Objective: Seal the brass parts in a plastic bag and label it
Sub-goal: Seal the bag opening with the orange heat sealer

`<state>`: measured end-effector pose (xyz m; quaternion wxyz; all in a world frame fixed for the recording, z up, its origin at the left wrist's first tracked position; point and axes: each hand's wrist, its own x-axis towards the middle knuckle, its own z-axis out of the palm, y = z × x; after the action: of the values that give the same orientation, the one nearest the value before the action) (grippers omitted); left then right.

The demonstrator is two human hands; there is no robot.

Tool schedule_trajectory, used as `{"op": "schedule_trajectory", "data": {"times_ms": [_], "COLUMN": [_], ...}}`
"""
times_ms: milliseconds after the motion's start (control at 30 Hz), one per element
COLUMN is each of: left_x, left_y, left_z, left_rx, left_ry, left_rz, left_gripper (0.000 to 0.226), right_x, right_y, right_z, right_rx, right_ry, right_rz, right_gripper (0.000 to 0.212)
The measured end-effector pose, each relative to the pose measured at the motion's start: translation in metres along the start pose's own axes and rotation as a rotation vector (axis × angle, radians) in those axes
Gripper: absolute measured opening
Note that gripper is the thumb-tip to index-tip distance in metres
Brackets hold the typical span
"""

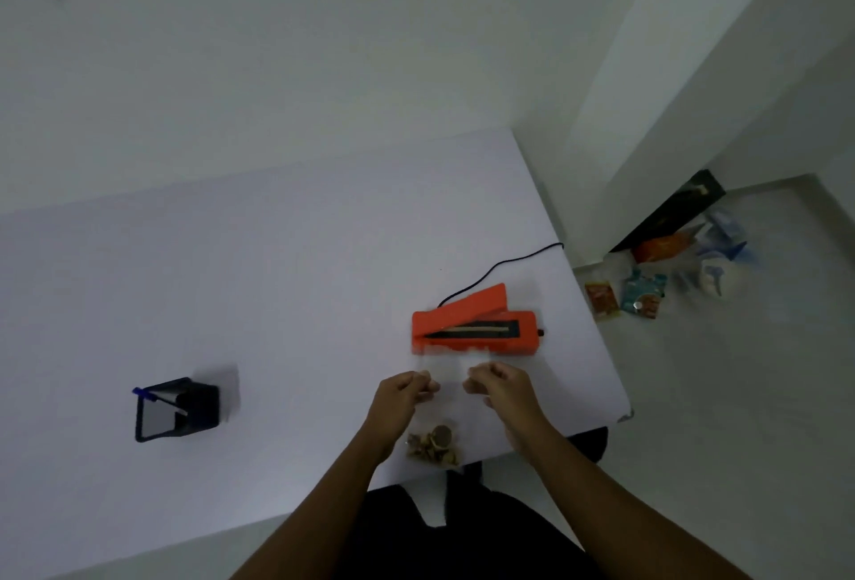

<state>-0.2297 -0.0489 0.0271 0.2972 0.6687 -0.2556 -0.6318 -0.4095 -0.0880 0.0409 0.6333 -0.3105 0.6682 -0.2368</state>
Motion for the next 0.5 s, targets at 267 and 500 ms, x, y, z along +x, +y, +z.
{"op": "schedule_trajectory", "data": {"times_ms": [267, 500], "left_x": [0.017, 0.036], "left_y": [0.01, 0.017], "left_z": [0.048, 0.055], "left_rx": [0.025, -0.033], "left_ry": [0.072, 0.09], "left_rz": [0.041, 0.031], "left_gripper": [0.034, 0.029], "right_x": [0.026, 0.046], "right_y": [-0.013, -0.015], "right_z": [-0.043, -0.042], "right_rx": [-0.093, -0.101], "right_ry": [-0.019, 0.004], "right_rz": [-0.021, 0.016], "right_gripper": [0.013, 0.011]}}
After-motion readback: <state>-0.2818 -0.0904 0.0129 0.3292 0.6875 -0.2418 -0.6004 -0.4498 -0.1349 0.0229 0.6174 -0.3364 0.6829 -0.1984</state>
